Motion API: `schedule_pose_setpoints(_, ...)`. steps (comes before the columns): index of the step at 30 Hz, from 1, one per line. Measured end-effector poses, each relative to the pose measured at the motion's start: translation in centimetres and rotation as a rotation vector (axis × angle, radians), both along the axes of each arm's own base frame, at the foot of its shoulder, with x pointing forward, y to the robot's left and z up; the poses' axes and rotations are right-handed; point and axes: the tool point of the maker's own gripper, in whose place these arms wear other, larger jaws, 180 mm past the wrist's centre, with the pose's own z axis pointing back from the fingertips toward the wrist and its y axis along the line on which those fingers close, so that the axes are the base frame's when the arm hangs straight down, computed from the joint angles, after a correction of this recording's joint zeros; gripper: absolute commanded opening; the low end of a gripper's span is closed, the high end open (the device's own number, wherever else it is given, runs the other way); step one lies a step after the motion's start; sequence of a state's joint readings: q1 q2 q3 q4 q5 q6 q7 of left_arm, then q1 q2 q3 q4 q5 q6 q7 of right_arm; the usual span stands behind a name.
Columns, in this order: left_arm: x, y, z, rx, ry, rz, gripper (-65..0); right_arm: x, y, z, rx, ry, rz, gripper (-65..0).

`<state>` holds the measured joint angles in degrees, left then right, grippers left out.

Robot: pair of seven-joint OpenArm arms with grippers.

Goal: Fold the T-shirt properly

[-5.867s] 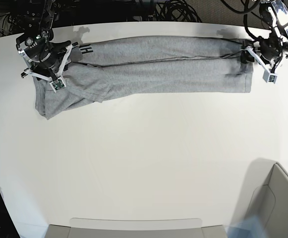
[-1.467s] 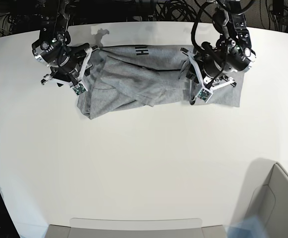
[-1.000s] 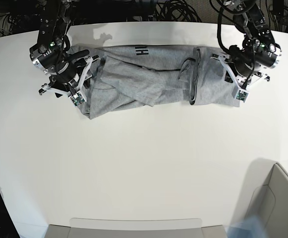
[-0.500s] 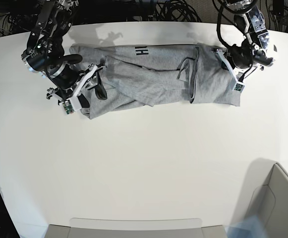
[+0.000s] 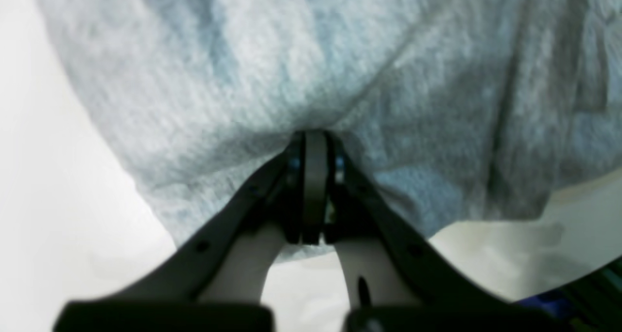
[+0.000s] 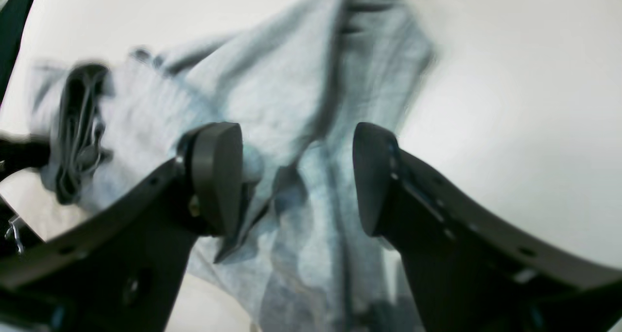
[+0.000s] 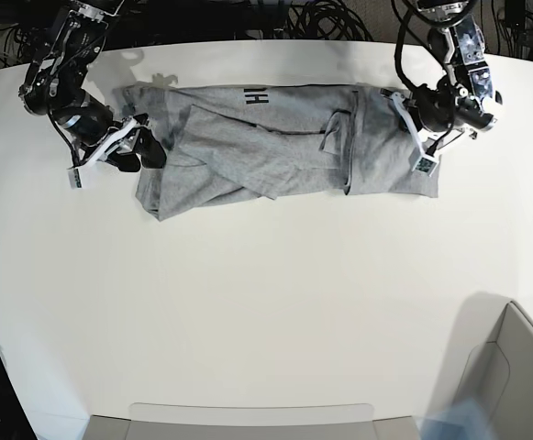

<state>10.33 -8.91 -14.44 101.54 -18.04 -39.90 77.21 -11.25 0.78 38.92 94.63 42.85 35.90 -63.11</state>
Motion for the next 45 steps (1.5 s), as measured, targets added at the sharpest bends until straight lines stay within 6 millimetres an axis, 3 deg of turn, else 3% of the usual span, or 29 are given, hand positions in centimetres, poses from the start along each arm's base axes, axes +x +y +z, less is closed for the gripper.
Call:
schedule_pose_setpoints(6, 0.2, -0.8, 0.0, -0.014, -0.007, -0.022, -65.0, -1.3, -2.3, -2.4, 0.014, 0.068, -0.066, -29.8)
schedule_pose_setpoints(14, 0.2, -0.8, 0.0, -0.014, -0.008, -0.020, -65.0, -1.4, -4.4, -1.9, 0.009, 0.028, -0.142, -29.8)
schedule_pose_setpoints(16, 0.2, -0.8, 0.1, -0.018, -0.010, -0.020, -65.0, -1.1, -4.5, -2.6, 0.002, 0.046, -0.120, -29.8)
schedule_pose_setpoints(20, 0.2, -0.8, 0.0, -0.013, -0.007, -0.020, -65.0, -0.2, -3.2, -4.2, 0.084, 0.065, -0.112, -29.8)
schedule_pose_setpoints(24, 0.2, -0.8, 0.0, -0.016, -0.007, -0.020, -65.0, 0.8, -1.6, -4.3, 0.124, 0.056, -0.069, -29.8)
schedule_pose_setpoints(36, 0.2, -0.8, 0.0, -0.017, -0.009, -0.020, -65.0, 0.5, 4.0, -4.6, 0.174, 0.065, 0.068, -29.9)
schedule_pose_setpoints(39, 0.2, -0.8, 0.0, -0.017, -0.007, -0.020, -65.0, 0.6, 4.1, -4.6, 0.168, 0.065, 0.074, -35.4)
schedule_pose_setpoints(45, -0.1, -1.1, -0.1, -0.024, -0.001, -0.024, -65.0, 1.4, 3.3, -5.5, 0.061, 0.123, 0.093, -61.6)
